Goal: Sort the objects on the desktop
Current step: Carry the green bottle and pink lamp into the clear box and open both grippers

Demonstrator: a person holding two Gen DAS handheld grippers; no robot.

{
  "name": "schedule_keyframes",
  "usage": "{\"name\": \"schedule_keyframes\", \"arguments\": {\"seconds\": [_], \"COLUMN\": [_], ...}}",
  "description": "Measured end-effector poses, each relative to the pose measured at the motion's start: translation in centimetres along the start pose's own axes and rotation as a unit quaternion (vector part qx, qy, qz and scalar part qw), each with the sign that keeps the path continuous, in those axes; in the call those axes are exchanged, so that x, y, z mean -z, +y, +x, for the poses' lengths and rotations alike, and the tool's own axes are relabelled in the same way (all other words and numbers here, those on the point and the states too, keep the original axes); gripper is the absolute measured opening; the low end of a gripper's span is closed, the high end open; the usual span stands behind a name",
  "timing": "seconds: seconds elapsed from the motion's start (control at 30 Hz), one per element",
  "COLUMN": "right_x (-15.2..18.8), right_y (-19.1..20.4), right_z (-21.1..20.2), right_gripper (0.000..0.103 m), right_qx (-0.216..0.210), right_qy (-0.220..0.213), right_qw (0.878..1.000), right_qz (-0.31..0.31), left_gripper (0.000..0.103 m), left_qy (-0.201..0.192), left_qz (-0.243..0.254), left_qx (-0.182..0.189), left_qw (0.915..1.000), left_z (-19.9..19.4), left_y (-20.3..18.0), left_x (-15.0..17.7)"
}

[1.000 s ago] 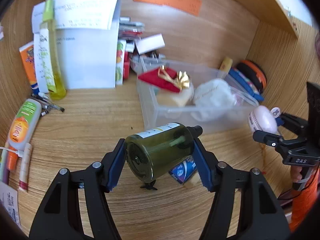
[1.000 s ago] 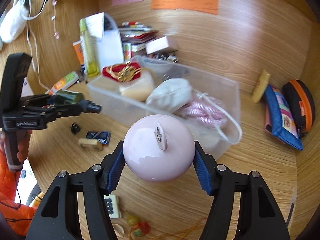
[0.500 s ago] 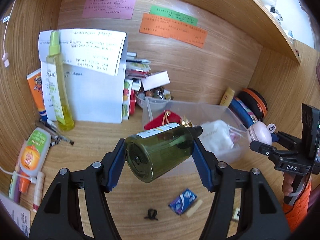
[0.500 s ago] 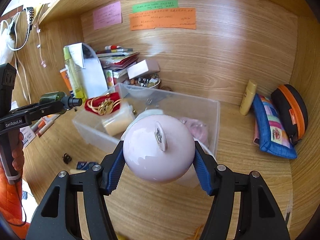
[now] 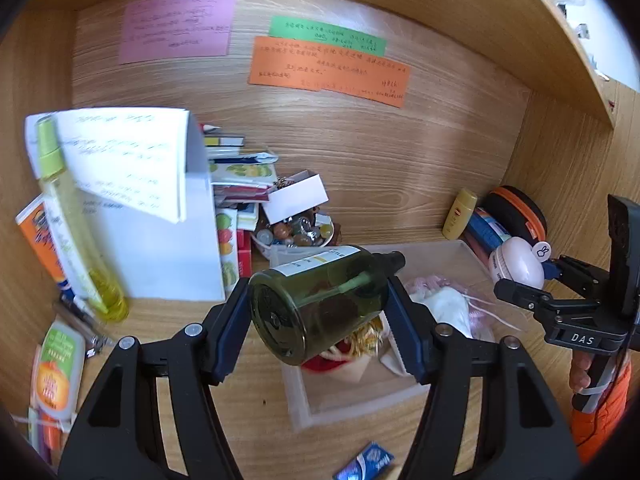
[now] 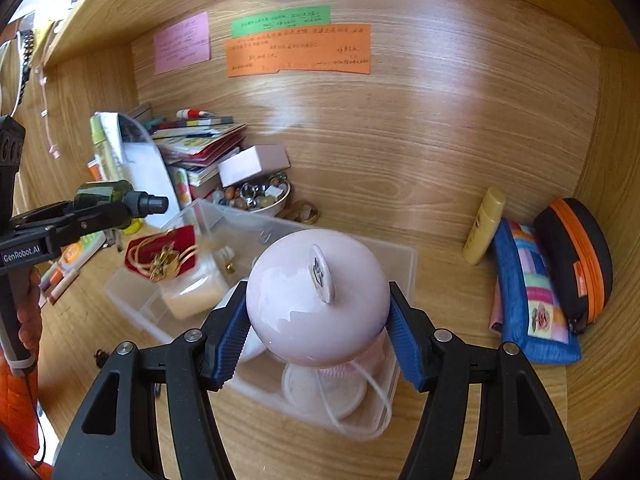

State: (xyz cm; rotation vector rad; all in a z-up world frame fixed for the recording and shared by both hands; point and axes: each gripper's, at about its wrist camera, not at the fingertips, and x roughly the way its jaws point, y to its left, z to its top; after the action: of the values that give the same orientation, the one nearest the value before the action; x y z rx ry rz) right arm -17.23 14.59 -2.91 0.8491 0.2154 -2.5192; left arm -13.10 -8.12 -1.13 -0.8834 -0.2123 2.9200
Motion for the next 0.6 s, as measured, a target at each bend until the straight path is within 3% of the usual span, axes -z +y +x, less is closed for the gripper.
{"name": "schedule_keyframes", "arguments": {"seconds": [0.23, 0.6], "right_x": [-1.5, -1.0], "right_y": [-0.1, -1.6], "right_z": [1.7, 5.5], "right_gripper": [0.06, 0.06], "right_qx": [0.016, 0.024], "right_qy": [0.007, 0.035], "right_qw": [1.0, 0.999], "right_qz": [-0.022, 0.02], "left_gripper": [0.064, 0.064], "left_qy": [0.017, 0.066], "left_qz": [0.019, 0.015], "left_qx": [-0.007, -0.013], "left_qw": [0.9997, 0.9976], "left_z": [3.0, 7.8], "left_y": [-0.3, -0.2], "left_x": [-1.7, -0.6]}}
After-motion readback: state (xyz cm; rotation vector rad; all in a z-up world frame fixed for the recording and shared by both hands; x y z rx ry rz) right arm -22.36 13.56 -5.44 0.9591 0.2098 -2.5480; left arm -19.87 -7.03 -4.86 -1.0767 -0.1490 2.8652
